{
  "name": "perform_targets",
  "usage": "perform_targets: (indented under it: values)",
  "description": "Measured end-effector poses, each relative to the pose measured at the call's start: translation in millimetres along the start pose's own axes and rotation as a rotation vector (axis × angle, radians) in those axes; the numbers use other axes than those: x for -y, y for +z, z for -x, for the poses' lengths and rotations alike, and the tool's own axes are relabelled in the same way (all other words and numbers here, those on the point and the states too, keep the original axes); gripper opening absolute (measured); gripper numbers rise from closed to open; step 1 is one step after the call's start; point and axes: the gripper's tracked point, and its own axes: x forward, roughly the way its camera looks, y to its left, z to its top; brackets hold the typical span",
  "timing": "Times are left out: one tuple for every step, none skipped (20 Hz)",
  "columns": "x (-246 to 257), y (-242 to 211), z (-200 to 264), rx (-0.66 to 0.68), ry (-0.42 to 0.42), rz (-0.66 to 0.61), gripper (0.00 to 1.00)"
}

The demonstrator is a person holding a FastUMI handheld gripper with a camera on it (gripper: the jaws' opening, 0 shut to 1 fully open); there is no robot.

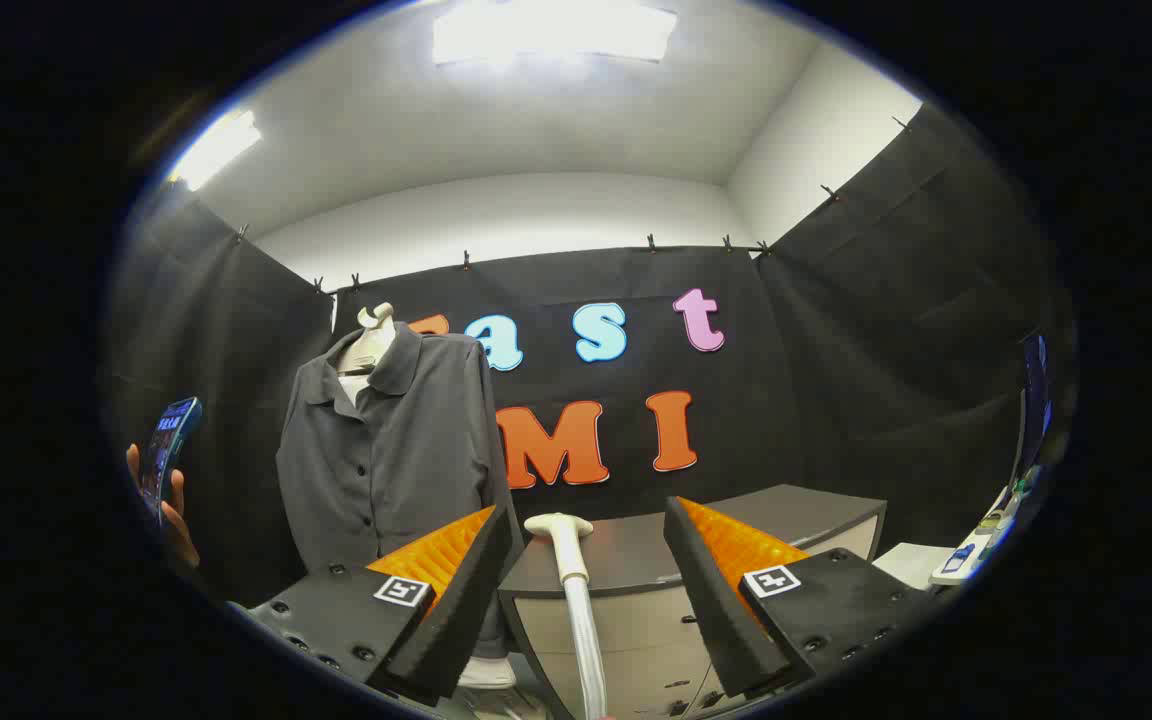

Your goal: Iron the clothes twice with a garment steamer, once on the left side and once on the right side.

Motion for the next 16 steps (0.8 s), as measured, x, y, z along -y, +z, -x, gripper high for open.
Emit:
perform_targets:
  values:
    - [1, 1, 3, 0.000, 0.000, 0.000, 0.98]
    - [2, 2, 4, 0.000, -0.001, -0.001, 0.98]
    - [2, 1, 6, 0.002, -0.001, -0.002, 0.98]
    - [1, 2, 7, 0.003, -0.001, -0.004, 0.98]
    - [0, 3, 7, 0.003, 0.002, -0.006, 0.98]
    - [-3, 3, 8, 0.005, 0.006, -0.006, 0.98]
    - [-5, 4, 9, 0.006, 0.008, -0.002, 0.98]
    - [-5, 3, 10, 0.006, 0.009, 0.003, 0.98]
    - [-6, 2, 10, 0.005, 0.010, 0.007, 0.98]
    - [-7, 2, 11, 0.004, 0.012, 0.009, 0.98]
    - [-10, 2, 11, 0.004, 0.017, 0.009, 0.98]
    - [-11, 1, 12, 0.003, 0.021, 0.009, 0.98]
    - [-13, 2, 11, 0.002, 0.025, 0.010, 0.98]
    - [-13, 2, 10, 0.002, 0.028, 0.010, 0.98]
    - [-14, 2, 11, 0.001, 0.031, 0.010, 0.98]
    - [-16, 1, 10, 0.001, 0.033, 0.010, 0.98]
